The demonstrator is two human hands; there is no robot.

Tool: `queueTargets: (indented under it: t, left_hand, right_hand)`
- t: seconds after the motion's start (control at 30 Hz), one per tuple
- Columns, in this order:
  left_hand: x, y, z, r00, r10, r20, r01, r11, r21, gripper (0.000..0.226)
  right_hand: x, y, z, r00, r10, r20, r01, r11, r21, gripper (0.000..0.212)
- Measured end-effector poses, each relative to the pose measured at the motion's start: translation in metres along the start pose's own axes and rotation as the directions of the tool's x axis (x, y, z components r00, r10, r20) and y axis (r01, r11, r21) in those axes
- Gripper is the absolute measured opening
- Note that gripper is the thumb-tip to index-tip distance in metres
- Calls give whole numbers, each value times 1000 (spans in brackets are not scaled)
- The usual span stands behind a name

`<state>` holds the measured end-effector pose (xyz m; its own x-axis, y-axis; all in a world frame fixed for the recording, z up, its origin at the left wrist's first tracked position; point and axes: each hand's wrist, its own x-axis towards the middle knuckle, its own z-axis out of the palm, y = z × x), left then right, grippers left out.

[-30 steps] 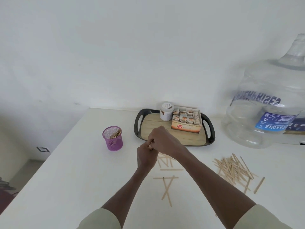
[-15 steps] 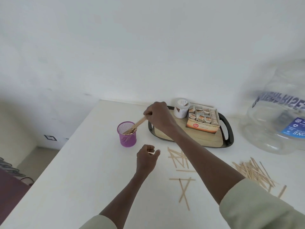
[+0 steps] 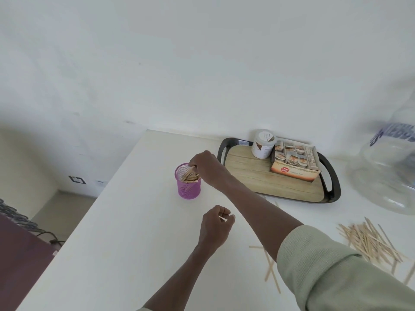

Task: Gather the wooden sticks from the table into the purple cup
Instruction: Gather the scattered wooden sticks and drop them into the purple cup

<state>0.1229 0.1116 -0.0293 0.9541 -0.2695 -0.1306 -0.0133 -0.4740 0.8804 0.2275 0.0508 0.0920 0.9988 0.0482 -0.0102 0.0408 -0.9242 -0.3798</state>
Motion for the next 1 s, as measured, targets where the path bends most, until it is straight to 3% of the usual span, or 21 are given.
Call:
queueTargets:
  t: [0.17, 0.23, 0.3, 0.37, 0.53, 0.77, 0.9, 1.0]
  left_hand:
    - [2, 3, -1, 1000, 13, 3, -13, 1000, 7, 12]
    - [5, 6, -1, 1000, 20, -1, -20, 1000, 8, 11]
    - [7, 8, -2, 1000, 25, -6, -25, 1000, 10, 9]
    - [11, 8, -2, 999, 36, -18, -36, 999, 12, 7]
    - [27, 3, 1, 993, 115, -17, -113, 987, 110, 21]
    - [38, 11, 17, 969, 206, 134, -234, 939, 251, 38]
    - [32, 14, 37, 948, 200, 246, -274, 908, 316, 39]
    - [23, 14, 50, 931, 238, 277, -323, 891, 320, 38]
  right_hand:
    - [-3, 2, -4, 999, -36, -25, 35, 999, -17, 21]
    - [-4, 7, -5, 997, -37, -71, 37, 999, -6, 34]
    - [-7, 10, -8, 994, -35, -104, 34, 999, -5, 25]
    - [-13, 15, -13, 989, -38, -142, 45, 998, 45, 15]
    - [-47, 40, -32, 977, 27, -210, 16, 980, 199, 21]
    - [-105, 123, -40, 950, 277, -145, -255, 955, 151, 16]
    - [-136, 175, -27, 852, 524, -16, -524, 851, -26, 22]
    - [-155, 196, -10, 782, 621, 49, -619, 784, -50, 43]
